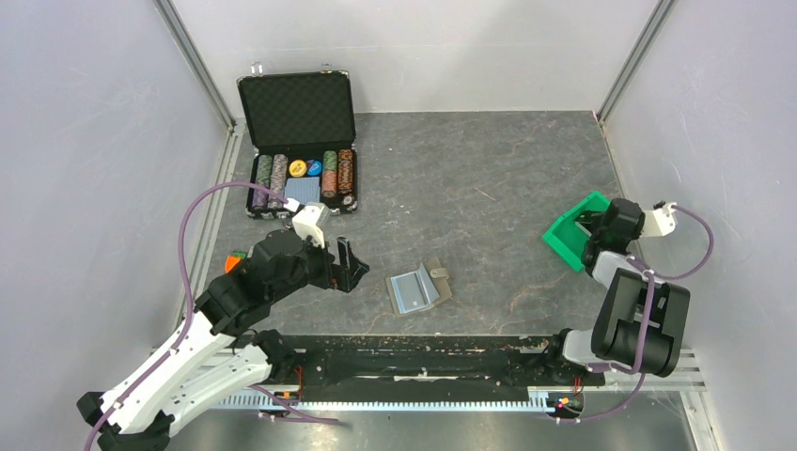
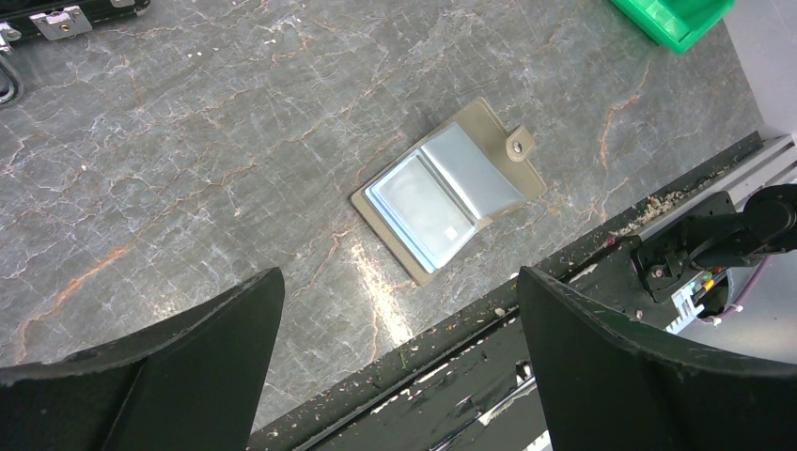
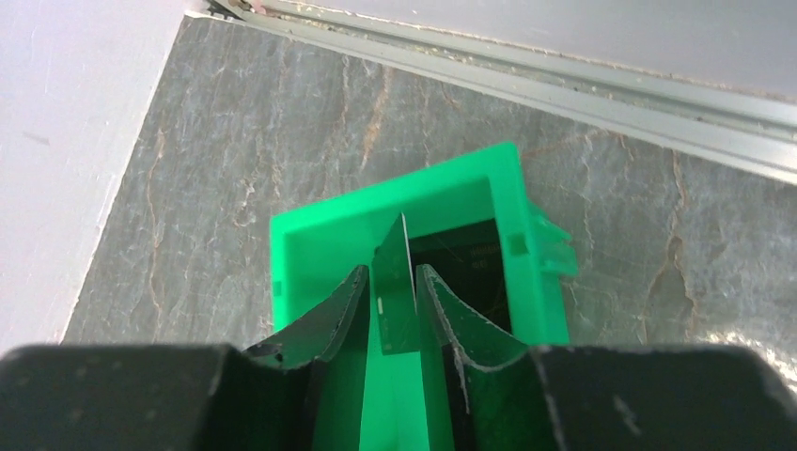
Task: Take the credit cards out of the card holder
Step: Place the credit card in the storage box, then remove the credit card from the card holder.
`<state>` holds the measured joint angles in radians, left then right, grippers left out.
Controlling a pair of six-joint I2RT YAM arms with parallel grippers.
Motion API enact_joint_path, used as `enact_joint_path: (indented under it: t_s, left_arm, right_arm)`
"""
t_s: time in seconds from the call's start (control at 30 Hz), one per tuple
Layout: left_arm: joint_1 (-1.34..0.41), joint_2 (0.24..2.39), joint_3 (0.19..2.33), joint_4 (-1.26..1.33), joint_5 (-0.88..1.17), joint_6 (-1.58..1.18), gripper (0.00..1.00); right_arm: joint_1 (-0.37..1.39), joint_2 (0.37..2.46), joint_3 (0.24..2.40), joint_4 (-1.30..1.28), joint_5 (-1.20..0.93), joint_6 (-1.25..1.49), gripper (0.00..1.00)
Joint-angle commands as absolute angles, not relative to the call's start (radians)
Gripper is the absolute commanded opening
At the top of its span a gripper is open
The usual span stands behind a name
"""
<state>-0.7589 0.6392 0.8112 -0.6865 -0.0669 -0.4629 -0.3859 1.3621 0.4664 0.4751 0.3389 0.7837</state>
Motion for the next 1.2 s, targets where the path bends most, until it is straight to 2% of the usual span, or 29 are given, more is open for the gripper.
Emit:
enact_joint_path:
  t_s: [0.0, 0.37, 0.6, 0.83, 1.07, 1.17]
  left_arm:
    - [-0.761, 0.632, 0.809, -0.661, -0.050, -0.405, 1.00]
    - [-0.761, 0.627, 0.804, -0.661, -0.071, -0.411, 1.00]
    - [-0.761, 0.646, 0.802, -0.667, -0.089, -0.414, 1.00]
    - [-0.761, 0.666, 0.806, -0.679, -0.112, -0.414, 1.00]
    - [-0.761, 0.657, 0.812, -0.693, -0.171, -0.410, 1.00]
    - [-0.761, 0.653, 0.813, -0.699, -0.203, -0.410, 1.00]
  right_arm:
    - [-0.380, 1.349, 0.596, 0.350, 0.376, 0.719, 0.28]
    - [-0.323, 1.391, 0.836, 0.083, 0.388, 0.588, 0.32]
    - [-0.181, 1.372, 0.929, 0.002, 0.263, 0.495, 0.34]
    - [0.007, 1.285, 0.840, -0.029, 0.043, 0.478, 0.36]
    - [0.335, 1.177, 0.670, -0.008, -0.055, 0.467, 0.34]
    - [0.487, 1.152, 0.595, 0.082, -0.096, 0.473, 0.33]
